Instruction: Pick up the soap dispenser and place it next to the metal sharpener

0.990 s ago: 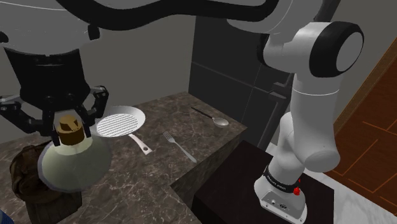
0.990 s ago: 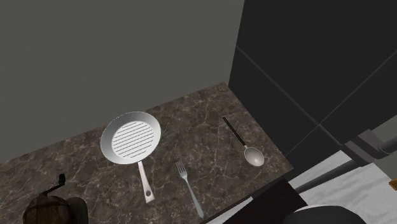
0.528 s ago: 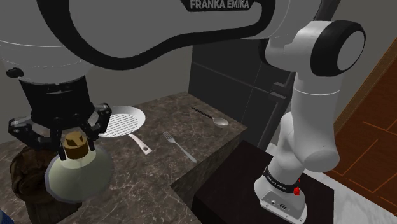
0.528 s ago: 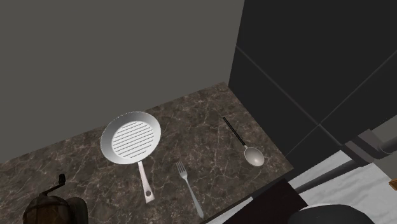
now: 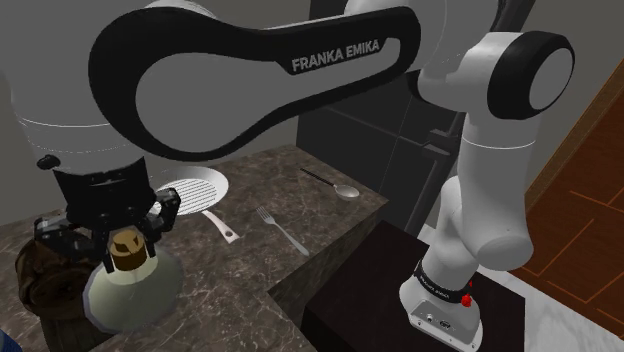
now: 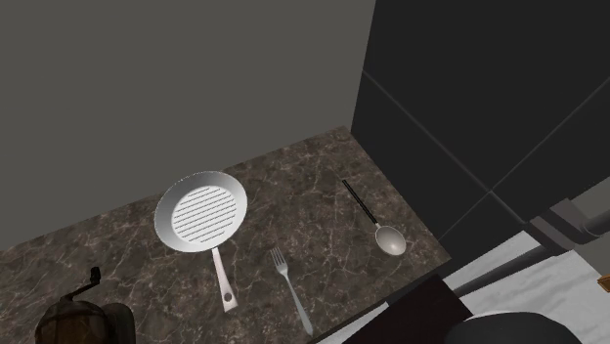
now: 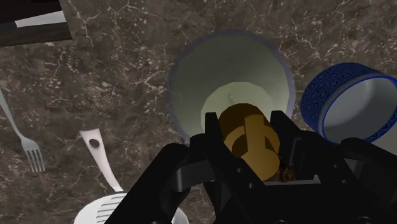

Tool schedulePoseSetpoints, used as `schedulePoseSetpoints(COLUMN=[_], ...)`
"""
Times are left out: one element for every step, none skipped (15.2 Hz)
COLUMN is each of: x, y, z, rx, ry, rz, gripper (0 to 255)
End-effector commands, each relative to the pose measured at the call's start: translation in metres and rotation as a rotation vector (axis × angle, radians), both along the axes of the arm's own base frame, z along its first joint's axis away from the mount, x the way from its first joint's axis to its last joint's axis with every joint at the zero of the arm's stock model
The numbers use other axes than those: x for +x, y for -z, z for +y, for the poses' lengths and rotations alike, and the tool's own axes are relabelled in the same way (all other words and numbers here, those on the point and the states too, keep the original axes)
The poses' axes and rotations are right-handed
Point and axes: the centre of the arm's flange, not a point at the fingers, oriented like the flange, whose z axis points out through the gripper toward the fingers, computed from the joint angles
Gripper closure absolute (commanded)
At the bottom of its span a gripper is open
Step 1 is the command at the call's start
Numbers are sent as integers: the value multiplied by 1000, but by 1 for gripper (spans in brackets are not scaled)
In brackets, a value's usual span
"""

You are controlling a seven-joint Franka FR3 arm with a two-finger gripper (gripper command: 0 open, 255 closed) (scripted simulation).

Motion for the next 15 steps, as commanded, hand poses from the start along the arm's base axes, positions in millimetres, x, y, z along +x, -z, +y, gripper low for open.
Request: schedulePoseSetpoints(x=[1,1,1,1,1,1,1,1,1,1,1,1,1,1,1], y=[10,15,21,26,31,37,42,47,52,58,63,68,74,79,84], z=[0,0,0,0,0,0,0,0,0,0,0,0,0,0,0], rx=[1,1,1,1,1,1,1,1,1,1,1,1,1,1,1], ry=[0,0,0,0,0,0,0,0,0,0,0,0,0,0,0], rz=[-1,-1,-1,-1,-1,-1,-1,-1,-1,-1,-1,-1,-1,-1,-1], gripper=[255,255,255,255,255,255,255,255,255,255,255,255,255,255,255])
